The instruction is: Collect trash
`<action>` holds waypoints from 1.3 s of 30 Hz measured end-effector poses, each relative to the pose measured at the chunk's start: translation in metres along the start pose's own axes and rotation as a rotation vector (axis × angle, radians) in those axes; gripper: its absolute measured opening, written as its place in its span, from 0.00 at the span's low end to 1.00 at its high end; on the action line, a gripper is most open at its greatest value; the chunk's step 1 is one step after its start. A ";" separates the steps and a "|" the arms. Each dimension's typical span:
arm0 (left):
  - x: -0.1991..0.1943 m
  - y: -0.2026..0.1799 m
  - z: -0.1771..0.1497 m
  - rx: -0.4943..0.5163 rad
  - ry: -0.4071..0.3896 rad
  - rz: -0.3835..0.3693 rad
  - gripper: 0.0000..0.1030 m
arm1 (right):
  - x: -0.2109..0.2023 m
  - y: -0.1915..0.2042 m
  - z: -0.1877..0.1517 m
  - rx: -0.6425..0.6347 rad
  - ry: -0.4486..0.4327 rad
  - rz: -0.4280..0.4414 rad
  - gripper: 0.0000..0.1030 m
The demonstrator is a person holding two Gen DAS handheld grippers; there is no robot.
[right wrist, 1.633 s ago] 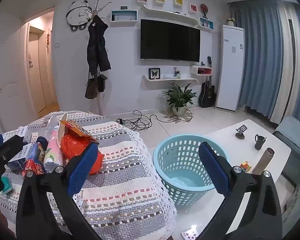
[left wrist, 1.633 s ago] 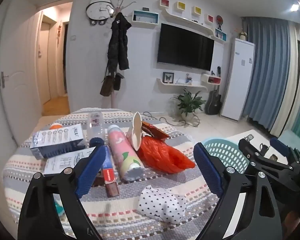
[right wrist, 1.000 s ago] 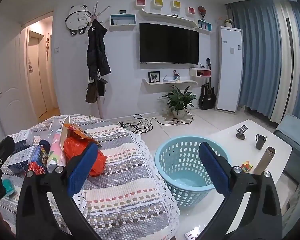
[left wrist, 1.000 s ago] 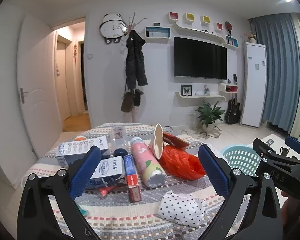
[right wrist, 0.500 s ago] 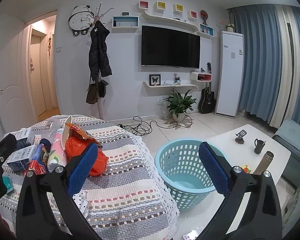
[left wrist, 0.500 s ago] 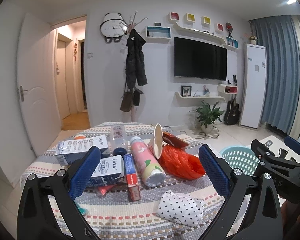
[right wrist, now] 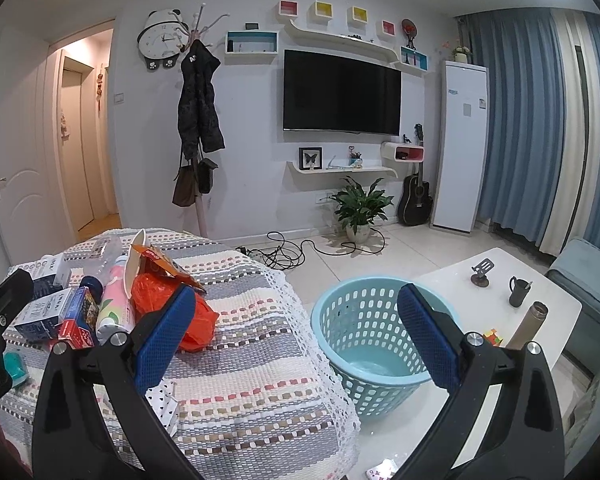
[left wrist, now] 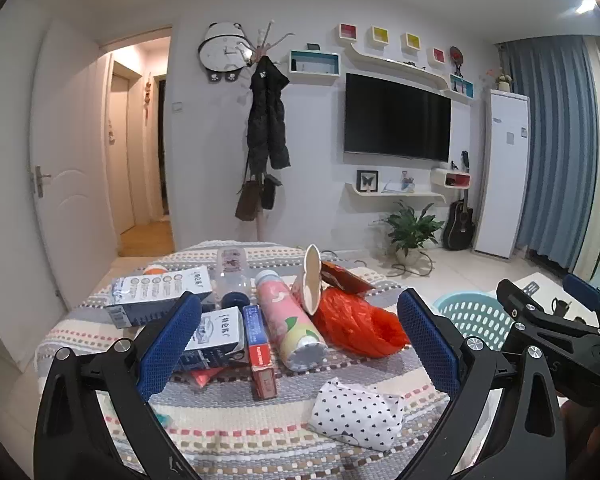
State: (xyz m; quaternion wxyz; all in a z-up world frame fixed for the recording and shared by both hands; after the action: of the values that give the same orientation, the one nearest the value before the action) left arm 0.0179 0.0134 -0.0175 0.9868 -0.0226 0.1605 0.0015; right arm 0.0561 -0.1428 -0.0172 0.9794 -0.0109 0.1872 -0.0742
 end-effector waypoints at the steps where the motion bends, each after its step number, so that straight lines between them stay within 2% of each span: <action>1: 0.000 0.000 0.000 0.000 0.000 0.000 0.93 | 0.000 0.000 0.000 0.000 0.000 -0.001 0.93; 29: 0.003 -0.001 -0.002 -0.014 0.018 -0.011 0.93 | 0.009 0.001 -0.003 0.007 0.032 0.006 0.93; 35: 0.002 0.006 0.000 -0.020 0.021 -0.007 0.93 | 0.011 0.003 -0.004 0.004 0.037 0.005 0.93; 39: 0.000 0.031 0.001 -0.054 0.026 0.028 0.93 | 0.014 0.009 -0.005 -0.007 0.045 0.010 0.93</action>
State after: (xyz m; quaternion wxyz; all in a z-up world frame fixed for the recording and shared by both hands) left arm 0.0177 0.0443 -0.0183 0.9835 -0.0468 0.1736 0.0192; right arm 0.0686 -0.1361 -0.0276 0.9753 -0.0118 0.2094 -0.0691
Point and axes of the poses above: each gripper's, at about its wrist camera, not at the fingertips, and x roughly the way its jaws point, y to its left, z to its top, the point moved 5 cm from there along x, roughly the way its jaws point, and after that the axes turned 6 degrees about -z, right-handed, at the moved point
